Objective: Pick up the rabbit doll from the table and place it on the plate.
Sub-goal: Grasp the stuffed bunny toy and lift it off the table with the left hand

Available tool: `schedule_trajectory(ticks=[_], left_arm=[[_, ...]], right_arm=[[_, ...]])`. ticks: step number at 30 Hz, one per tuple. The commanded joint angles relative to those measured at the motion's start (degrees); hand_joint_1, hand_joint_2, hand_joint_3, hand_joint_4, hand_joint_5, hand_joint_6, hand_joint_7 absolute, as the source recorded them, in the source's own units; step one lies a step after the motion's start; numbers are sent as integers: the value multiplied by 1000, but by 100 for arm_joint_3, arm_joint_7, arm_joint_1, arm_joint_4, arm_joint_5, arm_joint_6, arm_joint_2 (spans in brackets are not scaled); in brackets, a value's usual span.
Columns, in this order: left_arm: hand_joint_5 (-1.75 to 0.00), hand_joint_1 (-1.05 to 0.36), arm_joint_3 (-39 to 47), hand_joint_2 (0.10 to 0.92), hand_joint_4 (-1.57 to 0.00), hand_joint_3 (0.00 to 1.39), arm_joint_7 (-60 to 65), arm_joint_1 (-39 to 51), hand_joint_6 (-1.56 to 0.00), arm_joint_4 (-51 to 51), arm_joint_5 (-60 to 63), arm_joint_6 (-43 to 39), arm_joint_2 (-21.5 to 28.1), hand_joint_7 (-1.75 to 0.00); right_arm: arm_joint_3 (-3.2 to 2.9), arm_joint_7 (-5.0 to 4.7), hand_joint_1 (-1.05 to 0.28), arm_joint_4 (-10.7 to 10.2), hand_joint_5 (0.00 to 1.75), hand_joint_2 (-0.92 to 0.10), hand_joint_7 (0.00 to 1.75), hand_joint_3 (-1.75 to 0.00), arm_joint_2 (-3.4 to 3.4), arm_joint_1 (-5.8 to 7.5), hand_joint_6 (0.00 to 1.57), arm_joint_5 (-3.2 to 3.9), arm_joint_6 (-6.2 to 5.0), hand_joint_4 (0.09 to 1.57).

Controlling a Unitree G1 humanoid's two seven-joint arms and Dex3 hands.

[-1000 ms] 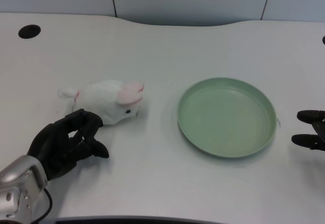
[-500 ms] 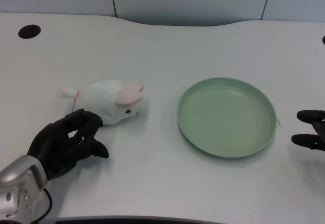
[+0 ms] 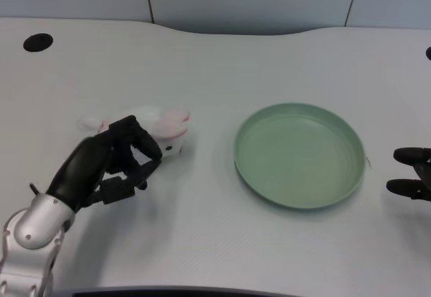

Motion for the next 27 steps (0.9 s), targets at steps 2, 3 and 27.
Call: schedule_trajectory(ticks=[2, 3, 27], left_arm=[[-1500, -471, -305, 921, -393, 390, 494, -545, -479, 149, 910, -593, 586, -972], [-1439, -472, -360, 921, -394, 371, 568, -608, -499, 203, 1033, -675, 651, -873], [0, -933, -2636, 921, 1, 134, 689, -3417, -2, 2453, 3855, 101, 1219, 1]], right_arm=[[-10, -16, -445, 64, 5, -921, 2, -196, -4, 22, 1063, 46, -34, 1158], [-7, -20, -447, 64, 2, -921, 2, -196, -1, 21, 1064, 47, -20, 1153], [81, -167, -459, -64, 12, -921, 5, -191, -34, 110, 1059, 6, -49, 1147]])
